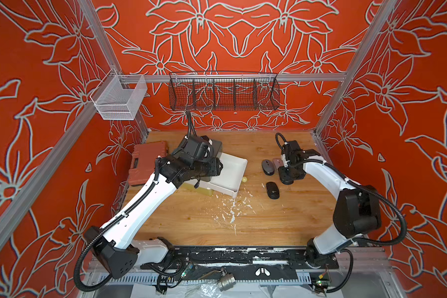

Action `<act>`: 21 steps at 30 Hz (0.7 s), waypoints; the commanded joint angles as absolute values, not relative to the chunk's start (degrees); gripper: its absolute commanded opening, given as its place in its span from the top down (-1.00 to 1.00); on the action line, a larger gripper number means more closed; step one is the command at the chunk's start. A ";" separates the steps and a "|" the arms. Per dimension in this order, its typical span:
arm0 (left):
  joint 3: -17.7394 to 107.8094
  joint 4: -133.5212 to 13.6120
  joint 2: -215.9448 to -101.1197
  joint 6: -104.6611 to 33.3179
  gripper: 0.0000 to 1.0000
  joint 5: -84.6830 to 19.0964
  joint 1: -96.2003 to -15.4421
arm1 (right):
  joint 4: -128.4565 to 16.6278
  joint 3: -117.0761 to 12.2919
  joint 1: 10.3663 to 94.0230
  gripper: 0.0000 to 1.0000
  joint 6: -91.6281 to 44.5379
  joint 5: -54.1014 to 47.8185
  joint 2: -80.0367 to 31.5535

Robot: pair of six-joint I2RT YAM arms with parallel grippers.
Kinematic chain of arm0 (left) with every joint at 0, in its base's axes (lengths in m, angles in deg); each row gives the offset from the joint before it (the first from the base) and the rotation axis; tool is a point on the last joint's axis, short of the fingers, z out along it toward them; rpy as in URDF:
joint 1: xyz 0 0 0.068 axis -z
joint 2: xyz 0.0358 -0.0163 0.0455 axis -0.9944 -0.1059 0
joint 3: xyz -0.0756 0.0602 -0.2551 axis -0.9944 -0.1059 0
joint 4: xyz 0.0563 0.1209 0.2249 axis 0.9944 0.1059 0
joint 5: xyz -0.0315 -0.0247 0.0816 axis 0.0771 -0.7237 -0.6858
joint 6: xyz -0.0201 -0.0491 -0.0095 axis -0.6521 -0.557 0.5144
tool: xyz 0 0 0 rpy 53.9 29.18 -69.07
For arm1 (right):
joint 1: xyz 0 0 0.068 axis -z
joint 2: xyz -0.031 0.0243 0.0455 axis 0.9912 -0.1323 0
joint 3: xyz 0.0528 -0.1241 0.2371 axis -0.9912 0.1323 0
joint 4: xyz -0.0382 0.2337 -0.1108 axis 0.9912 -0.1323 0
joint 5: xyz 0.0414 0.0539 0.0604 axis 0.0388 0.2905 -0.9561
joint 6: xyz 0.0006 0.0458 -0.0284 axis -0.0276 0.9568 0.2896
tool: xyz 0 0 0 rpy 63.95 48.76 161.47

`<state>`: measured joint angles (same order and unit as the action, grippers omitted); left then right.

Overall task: Take the mice out of the drawer
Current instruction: Place the mouse at the center of the board.

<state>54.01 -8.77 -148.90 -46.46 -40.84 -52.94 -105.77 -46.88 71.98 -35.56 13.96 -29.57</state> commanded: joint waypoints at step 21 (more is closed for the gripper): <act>56.67 -7.56 -149.16 -44.17 -0.08 -43.14 -52.72 | -110.81 -47.09 74.80 -0.38 -40.04 14.08 -41.63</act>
